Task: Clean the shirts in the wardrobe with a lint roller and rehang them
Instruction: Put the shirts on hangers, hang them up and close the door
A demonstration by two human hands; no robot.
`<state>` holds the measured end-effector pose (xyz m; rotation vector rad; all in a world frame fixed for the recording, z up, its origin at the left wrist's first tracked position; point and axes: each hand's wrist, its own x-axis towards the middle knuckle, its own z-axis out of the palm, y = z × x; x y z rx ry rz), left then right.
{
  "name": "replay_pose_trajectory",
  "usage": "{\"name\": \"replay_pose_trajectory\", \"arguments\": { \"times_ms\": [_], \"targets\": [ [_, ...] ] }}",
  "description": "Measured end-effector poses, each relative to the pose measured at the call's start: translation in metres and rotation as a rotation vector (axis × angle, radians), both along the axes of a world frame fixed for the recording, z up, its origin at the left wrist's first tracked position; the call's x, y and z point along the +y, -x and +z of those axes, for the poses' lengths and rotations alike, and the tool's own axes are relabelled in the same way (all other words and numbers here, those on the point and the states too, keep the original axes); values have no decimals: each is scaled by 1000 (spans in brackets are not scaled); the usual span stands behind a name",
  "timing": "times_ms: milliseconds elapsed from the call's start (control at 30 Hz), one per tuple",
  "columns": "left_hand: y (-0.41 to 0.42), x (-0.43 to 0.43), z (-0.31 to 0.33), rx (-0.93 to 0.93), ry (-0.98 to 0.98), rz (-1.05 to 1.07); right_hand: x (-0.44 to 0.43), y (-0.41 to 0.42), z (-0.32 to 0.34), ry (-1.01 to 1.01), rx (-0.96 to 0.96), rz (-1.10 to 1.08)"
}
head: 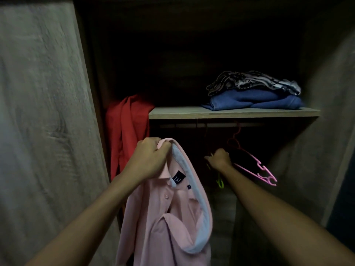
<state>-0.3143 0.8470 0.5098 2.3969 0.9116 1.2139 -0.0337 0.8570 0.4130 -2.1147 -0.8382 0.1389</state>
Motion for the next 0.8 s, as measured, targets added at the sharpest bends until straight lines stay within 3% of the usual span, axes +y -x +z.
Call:
{"name": "replay_pose_trajectory", "arguments": {
  "times_ms": [267, 533, 800],
  "targets": [
    [2, -1, -9, 18, -1, 26, -33, 7, 10, -248, 17, -57],
    [2, -16, -18, 0, 28, -34, -148, 43, -18, -377, -66, 47],
    [-3, -54, -15, 18, 78, -145, -288, 113, -27, -678, -94, 52]
  ]
}}
